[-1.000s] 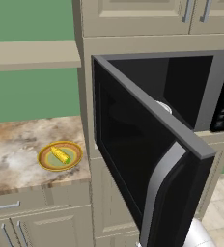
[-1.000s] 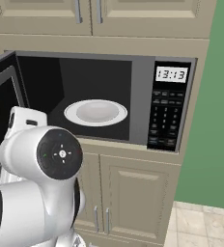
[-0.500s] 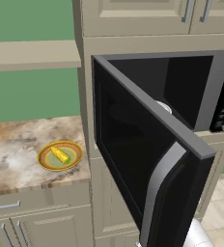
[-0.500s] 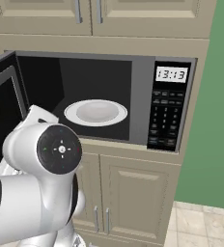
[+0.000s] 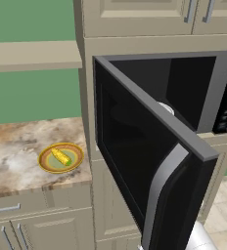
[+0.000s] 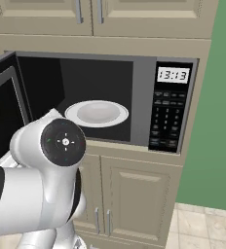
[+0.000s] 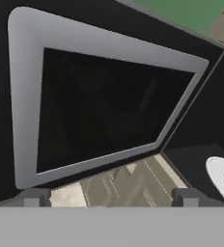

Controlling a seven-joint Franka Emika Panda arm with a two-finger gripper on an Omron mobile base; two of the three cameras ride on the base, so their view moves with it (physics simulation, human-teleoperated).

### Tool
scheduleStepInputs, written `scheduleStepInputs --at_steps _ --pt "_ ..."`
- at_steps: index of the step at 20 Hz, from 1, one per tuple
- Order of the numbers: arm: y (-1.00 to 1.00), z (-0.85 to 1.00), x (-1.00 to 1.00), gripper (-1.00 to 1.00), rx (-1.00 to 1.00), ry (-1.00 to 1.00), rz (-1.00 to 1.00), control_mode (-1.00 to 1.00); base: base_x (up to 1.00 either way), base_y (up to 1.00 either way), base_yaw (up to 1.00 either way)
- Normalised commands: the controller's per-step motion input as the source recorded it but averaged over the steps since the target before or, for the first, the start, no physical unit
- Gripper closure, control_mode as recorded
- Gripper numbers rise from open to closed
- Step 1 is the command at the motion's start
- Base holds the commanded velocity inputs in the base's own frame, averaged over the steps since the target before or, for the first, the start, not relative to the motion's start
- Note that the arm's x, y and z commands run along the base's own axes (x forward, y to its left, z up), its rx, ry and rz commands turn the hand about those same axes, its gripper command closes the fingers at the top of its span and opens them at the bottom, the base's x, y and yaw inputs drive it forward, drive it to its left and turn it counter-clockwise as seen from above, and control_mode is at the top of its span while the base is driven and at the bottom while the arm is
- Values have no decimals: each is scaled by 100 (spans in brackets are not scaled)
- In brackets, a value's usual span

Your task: Pick the corn from the counter and place it in the microwave. Then turn on the microwave.

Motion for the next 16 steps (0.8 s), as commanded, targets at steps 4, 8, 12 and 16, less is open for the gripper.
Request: scheduleStepInputs --at_steps 4,8,12,16 --pt "-7 0 5 -100 7 31 -20 -100 0 0 0" --pt "-1 -7 6 -100 3 25 -21 -100 0 0 0" --pt "0 -16 0 -100 1 18 -22 -100 0 0 0" --pt "-3 -15 0 -100 1 13 -20 -100 0 0 0"
